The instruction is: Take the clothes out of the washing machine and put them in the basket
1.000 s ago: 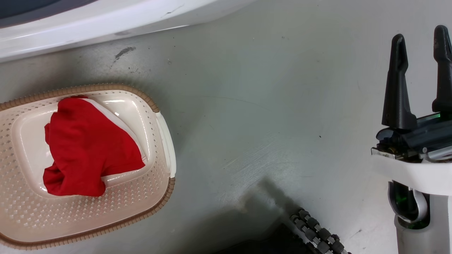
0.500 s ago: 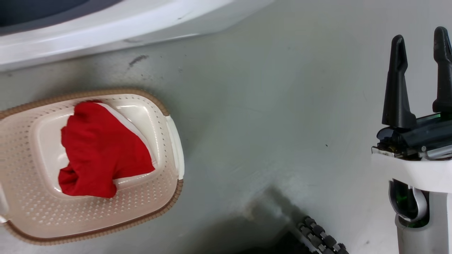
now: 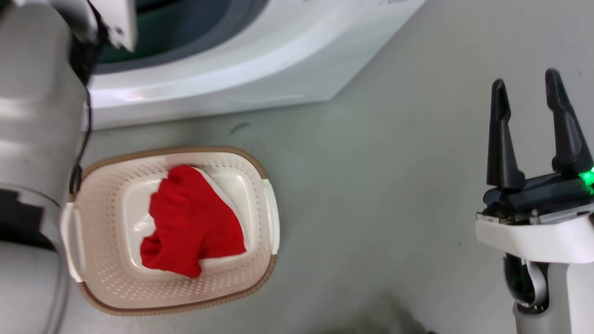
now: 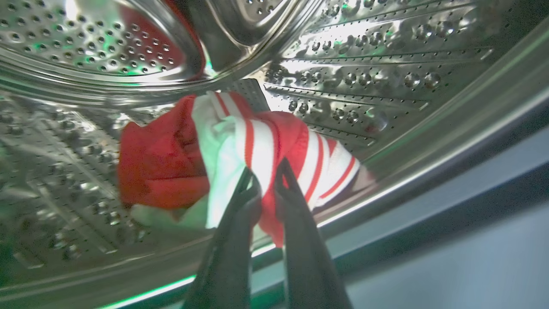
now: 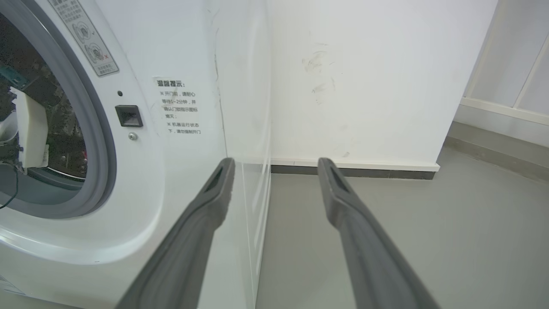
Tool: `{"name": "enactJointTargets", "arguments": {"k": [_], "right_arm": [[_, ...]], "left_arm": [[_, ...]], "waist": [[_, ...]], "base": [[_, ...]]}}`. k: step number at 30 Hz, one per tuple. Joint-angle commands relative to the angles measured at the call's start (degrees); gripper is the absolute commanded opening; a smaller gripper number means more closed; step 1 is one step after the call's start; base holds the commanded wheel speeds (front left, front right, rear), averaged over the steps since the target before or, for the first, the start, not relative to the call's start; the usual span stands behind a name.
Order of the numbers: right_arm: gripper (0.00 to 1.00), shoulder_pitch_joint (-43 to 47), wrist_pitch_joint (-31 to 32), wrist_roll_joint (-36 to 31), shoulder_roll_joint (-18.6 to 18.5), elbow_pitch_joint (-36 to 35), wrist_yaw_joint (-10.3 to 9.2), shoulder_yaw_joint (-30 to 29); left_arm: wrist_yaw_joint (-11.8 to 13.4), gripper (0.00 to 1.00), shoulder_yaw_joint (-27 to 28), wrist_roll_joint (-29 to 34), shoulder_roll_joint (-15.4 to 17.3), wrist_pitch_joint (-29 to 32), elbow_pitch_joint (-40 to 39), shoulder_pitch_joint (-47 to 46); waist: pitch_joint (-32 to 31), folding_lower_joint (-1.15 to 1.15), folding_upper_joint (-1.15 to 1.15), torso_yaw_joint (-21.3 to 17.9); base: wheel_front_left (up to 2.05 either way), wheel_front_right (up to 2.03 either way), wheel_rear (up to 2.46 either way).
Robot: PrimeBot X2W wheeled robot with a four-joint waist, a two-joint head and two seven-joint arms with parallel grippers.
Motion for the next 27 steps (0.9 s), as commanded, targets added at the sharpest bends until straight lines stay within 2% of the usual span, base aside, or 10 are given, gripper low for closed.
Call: {"name": "enactJointTargets", "arguments": {"k": [1, 9, 17, 23, 27], "right_arm": [[1.0, 0.88, -0.11, -0.44, 0.04, 0.35, -0.06, -0.06], [1.0, 4.73, -0.11, -1.56, 0.04, 1.79, -0.05, 0.09], [1.0, 8.5, -0.11, -2.4, 0.04, 2.36, -0.05, 0.45], [1.0, 10.89, -0.11, -2.89, 0.04, 2.84, -0.05, 0.75], [1.0, 12.18, -0.11, -3.03, 0.05, 3.03, -0.05, 0.93]], "left_arm": [[-0.01, 0.0, -0.24, -0.52, -0.58, -0.65, -0.31, 1.58], [-0.01, 0.0, -2.11, -6.17, -0.94, -8.88, -3.66, 11.45], [0.06, 0.0, -2.56, -8.66, -0.21, -12.47, -9.94, 20.12], [2.0, 0.0, -1.47, -8.6, 1.1, -13.06, -18.18, 26.4], [4.14, 0.0, -0.58, -8.42, 2.75, -13.15, -25.44, 30.52]], "waist": [[-3.86, 0.0, 0.0, 2.64], [-11.86, 0.0, 0.0, 4.62], [-18.19, 0.0, 0.0, 6.92], [-22.27, 0.0, 0.0, 8.02], [-24.45, 0.0, 0.0, 8.53]], "base": [[0.0, 0.0, 0.0], [0.0, 0.0, 0.0], [0.0, 0.0, 0.0], [0.0, 0.0, 0.0], [0.0, 0.0, 0.0]]}}
